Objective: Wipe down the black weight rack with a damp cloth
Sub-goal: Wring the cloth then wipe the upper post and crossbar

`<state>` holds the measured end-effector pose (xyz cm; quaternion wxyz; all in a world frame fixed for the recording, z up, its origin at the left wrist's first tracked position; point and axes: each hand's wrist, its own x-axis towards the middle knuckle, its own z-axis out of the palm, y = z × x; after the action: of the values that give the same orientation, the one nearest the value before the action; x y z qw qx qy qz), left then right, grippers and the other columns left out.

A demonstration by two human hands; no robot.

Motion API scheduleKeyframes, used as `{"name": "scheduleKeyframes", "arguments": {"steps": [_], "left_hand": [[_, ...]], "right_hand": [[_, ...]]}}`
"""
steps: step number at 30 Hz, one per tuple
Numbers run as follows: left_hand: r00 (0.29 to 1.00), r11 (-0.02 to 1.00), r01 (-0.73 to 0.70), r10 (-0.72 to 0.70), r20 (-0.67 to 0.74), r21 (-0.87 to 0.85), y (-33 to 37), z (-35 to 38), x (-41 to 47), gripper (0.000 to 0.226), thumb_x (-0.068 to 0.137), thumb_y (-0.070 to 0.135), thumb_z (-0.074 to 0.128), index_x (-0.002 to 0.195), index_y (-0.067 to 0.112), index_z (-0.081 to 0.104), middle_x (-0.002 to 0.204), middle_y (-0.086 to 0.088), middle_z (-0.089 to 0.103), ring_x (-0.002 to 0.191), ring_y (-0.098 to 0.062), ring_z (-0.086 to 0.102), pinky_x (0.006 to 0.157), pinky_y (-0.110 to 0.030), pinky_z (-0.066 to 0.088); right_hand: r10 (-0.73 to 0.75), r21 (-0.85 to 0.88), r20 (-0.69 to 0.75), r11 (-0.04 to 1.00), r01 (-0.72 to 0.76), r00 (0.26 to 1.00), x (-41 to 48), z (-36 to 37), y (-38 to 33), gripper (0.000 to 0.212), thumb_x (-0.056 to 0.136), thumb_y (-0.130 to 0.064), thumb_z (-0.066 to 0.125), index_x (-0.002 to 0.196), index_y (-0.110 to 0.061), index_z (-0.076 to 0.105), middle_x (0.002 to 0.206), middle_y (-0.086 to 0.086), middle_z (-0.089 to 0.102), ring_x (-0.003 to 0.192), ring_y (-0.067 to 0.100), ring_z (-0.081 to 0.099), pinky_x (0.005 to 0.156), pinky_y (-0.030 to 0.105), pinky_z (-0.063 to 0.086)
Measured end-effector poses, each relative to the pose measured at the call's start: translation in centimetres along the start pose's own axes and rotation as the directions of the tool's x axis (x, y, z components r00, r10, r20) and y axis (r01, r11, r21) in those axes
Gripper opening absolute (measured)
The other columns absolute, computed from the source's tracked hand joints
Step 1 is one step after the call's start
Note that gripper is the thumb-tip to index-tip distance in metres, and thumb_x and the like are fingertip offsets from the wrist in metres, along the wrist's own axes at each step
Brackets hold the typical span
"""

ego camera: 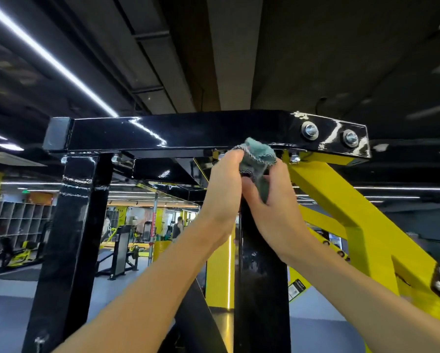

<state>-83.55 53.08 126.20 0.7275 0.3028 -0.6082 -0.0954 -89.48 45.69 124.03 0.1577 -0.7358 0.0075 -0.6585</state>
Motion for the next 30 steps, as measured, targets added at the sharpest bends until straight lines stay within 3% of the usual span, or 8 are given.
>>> {"name": "scheduleKeyframes", "arguments": {"steps": [3,7,9,12,17,21,24,30], "left_hand": [[0.997,0.988,-0.041,0.031,0.066,0.146,0.6,0.3,-0.2,0.035,0.102,0.02,0.034,0.105,0.01,0.068,0.102,-0.013,0.069,0.093,-0.018,0.062,0.086,-0.034,0.048],[0.984,0.825,-0.13,0.177,-0.033,0.551,-0.6,-1.2,0.3,0.034,0.101,0.012,0.043,0.131,0.018,0.057,0.126,0.01,0.053,0.102,0.006,0.053,0.086,-0.009,0.042],[0.988,0.696,-0.122,0.156,0.016,0.708,-2.3,-2.1,0.1,0.046,0.099,0.009,0.048,0.144,0.019,0.047,0.14,0.009,0.042,0.12,0.001,0.043,0.102,-0.012,0.037],[0.991,0.663,-0.123,0.117,0.06,0.739,-4.2,-2.2,-0.5,0.063,0.097,0.006,0.051,0.155,0.024,0.032,0.154,0.01,0.032,0.136,0.003,0.029,0.101,-0.003,0.028],[0.993,0.678,-0.099,0.114,0.03,0.729,-4.7,-1.5,-0.6,0.065,0.099,0.007,0.049,0.156,0.027,0.026,0.157,0.011,0.026,0.091,0.041,0.029,0.072,0.011,0.027],[0.995,0.704,-0.085,0.101,0.018,0.706,-4.3,-1.0,-1.0,0.063,0.101,0.006,0.047,0.156,0.026,0.025,0.158,0.009,0.025,0.072,0.042,0.031,0.067,0.009,0.03],[0.994,0.708,-0.083,0.107,0.01,0.701,-4.4,-1.0,-0.9,0.063,0.101,0.007,0.047,0.156,0.027,0.026,0.158,0.011,0.025,0.068,0.041,0.032,0.068,0.009,0.03],[0.994,0.694,-0.079,0.113,0.0,0.716,-4.4,-1.0,-0.8,0.061,0.102,0.008,0.045,0.156,0.028,0.027,0.157,0.01,0.027,0.079,0.036,0.039,0.071,0.005,0.036]], "right_hand": [[0.021,-0.082,-0.22,0.996,-0.04,0.975,1.0,0.0,-0.7,0.031,0.089,-0.001,0.063,0.108,-0.023,0.051,0.109,-0.002,0.045,0.094,0.004,0.05,0.074,0.001,0.037],[0.157,-0.038,-0.521,0.978,-0.207,0.839,3.0,-2.1,0.3,0.027,0.083,0.005,0.064,0.101,-0.016,0.064,0.105,0.005,0.057,0.082,0.01,0.049,0.065,0.008,0.036],[0.298,0.018,-0.485,0.943,-0.332,0.822,3.6,-2.2,1.1,0.01,0.09,-0.007,0.062,0.085,-0.016,0.063,0.088,0.005,0.061,0.074,0.016,0.049,0.057,0.021,0.036],[0.418,0.163,-0.326,0.908,-0.385,0.848,3.4,-0.6,1.4,0.029,0.094,-0.021,0.056,0.068,-0.015,0.046,0.06,0.0,0.043,0.055,0.016,0.037,0.046,0.026,0.03],[0.59,0.314,-0.144,0.789,-0.529,0.795,4.6,-0.3,2.0,0.045,0.087,-0.044,0.05,0.101,-0.004,0.064,0.081,0.009,0.068,0.076,0.025,0.066,0.078,0.049,0.057],[0.631,0.392,-0.027,0.72,-0.573,0.775,4.6,-0.9,2.7,0.04,0.097,-0.043,0.047,0.109,-0.01,0.066,0.101,0.014,0.073,0.09,0.025,0.072,0.078,0.04,0.058],[0.527,0.377,-0.129,0.81,-0.45,0.84,3.8,-0.2,3.3,0.039,0.095,-0.043,0.048,0.107,-0.009,0.062,0.096,0.02,0.068,0.084,0.029,0.065,0.085,0.048,0.056],[0.575,0.37,-0.136,0.785,-0.497,0.807,5.5,-0.5,2.8,0.037,0.099,-0.038,0.047,0.106,-0.005,0.061,0.101,0.017,0.069,0.094,0.031,0.067,0.087,0.042,0.055]]}}
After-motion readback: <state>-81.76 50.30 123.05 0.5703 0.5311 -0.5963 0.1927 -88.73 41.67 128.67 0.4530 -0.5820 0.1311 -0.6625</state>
